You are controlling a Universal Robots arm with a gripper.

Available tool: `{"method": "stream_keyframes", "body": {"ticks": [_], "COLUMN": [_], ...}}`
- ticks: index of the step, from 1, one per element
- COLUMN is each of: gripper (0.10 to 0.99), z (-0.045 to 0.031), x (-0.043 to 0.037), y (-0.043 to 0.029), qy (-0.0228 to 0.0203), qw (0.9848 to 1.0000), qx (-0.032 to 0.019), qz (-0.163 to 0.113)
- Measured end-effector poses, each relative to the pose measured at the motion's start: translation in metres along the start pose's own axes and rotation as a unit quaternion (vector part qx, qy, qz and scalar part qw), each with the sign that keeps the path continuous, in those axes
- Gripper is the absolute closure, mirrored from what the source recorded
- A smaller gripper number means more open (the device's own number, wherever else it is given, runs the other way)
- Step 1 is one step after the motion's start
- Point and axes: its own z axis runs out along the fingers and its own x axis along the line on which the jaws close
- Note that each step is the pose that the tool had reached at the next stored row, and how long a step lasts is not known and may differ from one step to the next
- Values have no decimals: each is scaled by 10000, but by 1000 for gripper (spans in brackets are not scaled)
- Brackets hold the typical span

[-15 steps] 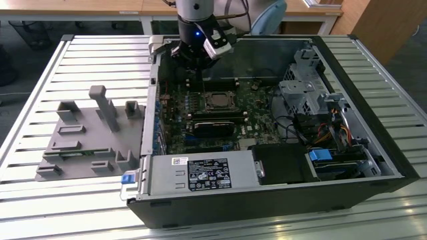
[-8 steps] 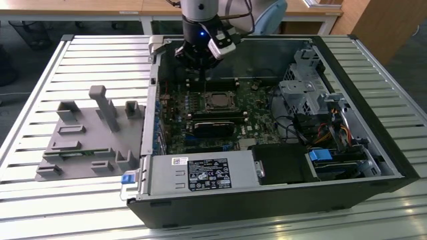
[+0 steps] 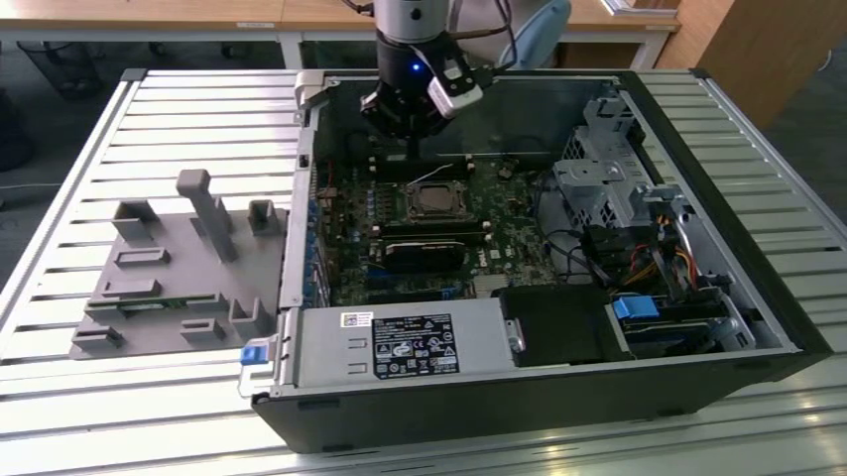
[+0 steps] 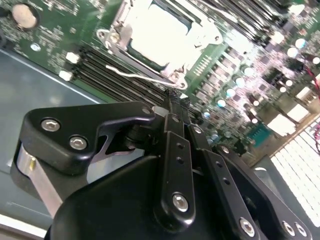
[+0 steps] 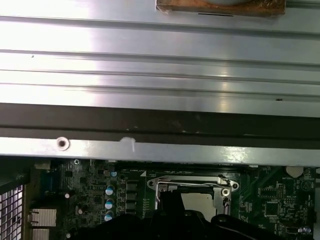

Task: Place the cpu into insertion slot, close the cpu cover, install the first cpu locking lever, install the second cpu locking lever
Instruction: 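Install the first cpu locking lever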

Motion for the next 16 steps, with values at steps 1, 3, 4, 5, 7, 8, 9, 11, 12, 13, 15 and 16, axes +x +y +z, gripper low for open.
{"method": "stream_keyframes", "body": {"ticks": [1, 3, 4, 5, 7, 8, 9, 11, 12, 13, 15, 16], "gripper": [980, 980, 980, 980, 980, 980, 980, 980, 980, 980, 980, 980], "z": [3, 9, 13, 15, 23, 27, 32, 44, 48, 54, 64, 68], "x": [-26, -76, -98, -114, -130, -133, -137, -138, -139, -139, -142, -143], "y": [-1, -1, -2, -2, -3, -3, -3, -3, -4, -4, -5, -5], "qy": [0, 0, 0, 0, -1, 0, 0, 0, 0, 0, -3, -4], "qw": [10000, 10000, 10000, 10000, 10000, 10000, 10000, 10000, 10000, 10000, 9998, 9997], "qx": [0, 0, 0, 0, -1, 0, -1, -12, -29, -60, -175, -237], "qz": [0, 1, 0, 0, 0, 0, 0, 1, 1, 3, 11, 14]}}
